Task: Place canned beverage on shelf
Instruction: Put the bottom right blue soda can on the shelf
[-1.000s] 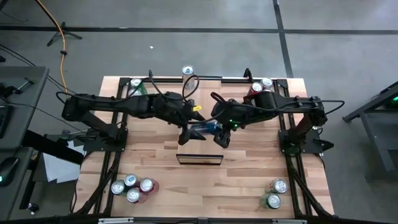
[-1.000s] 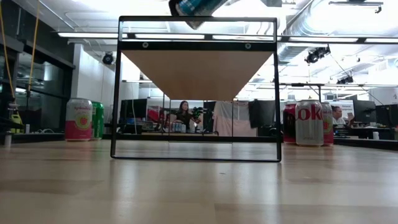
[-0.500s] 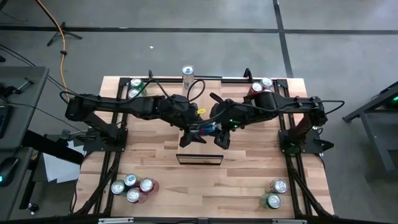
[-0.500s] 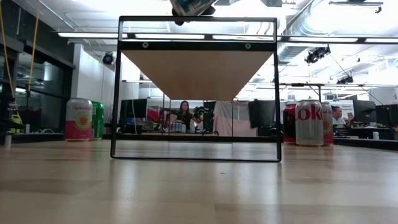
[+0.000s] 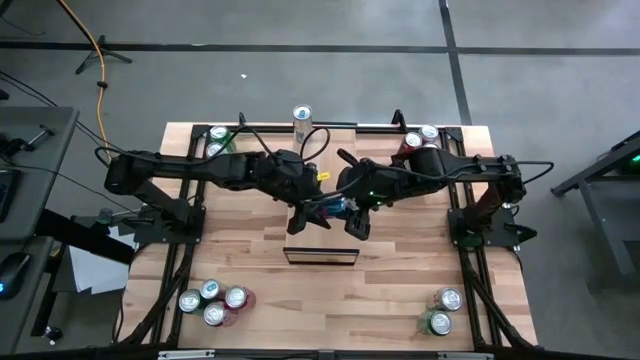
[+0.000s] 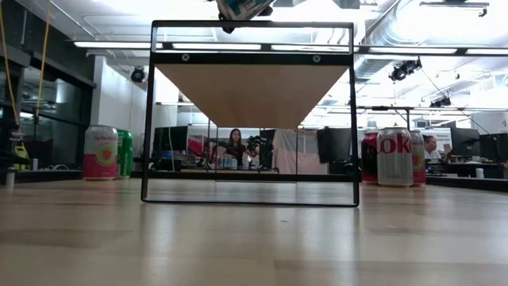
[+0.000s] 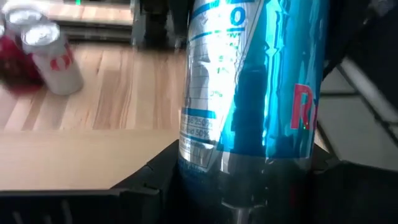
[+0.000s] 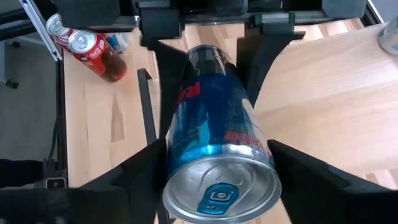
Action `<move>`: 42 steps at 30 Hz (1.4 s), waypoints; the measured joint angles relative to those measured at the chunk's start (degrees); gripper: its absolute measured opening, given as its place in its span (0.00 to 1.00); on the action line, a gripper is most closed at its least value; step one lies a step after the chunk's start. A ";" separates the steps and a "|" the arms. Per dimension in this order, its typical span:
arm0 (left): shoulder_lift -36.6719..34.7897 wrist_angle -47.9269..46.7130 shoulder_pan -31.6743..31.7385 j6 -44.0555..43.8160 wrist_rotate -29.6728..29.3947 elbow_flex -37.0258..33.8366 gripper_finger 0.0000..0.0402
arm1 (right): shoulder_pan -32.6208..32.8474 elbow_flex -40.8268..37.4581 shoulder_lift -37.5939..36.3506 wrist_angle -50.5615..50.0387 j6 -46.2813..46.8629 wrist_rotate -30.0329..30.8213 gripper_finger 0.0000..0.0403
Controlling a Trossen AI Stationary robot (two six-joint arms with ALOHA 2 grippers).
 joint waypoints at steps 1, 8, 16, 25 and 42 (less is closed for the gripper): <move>-0.41 -2.45 0.57 0.20 -0.16 -0.19 0.37 | 0.00 0.60 -0.01 -0.68 -0.02 -0.01 0.71; -6.58 -11.61 5.46 2.85 -11.17 -0.16 0.37 | 0.00 3.88 -0.53 -9.30 1.37 3.72 0.79; -15.99 -1.85 8.95 -1.95 -11.75 -6.49 0.37 | 3.83 -5.37 -5.79 -15.12 6.54 11.66 0.80; -24.94 40.52 5.57 -20.78 -11.59 -33.31 0.37 | 9.46 -43.51 -23.25 32.35 20.76 15.66 0.80; -15.73 74.61 2.78 -36.72 13.20 -37.38 0.37 | -3.75 -53.86 -21.57 86.77 2.29 -2.44 0.80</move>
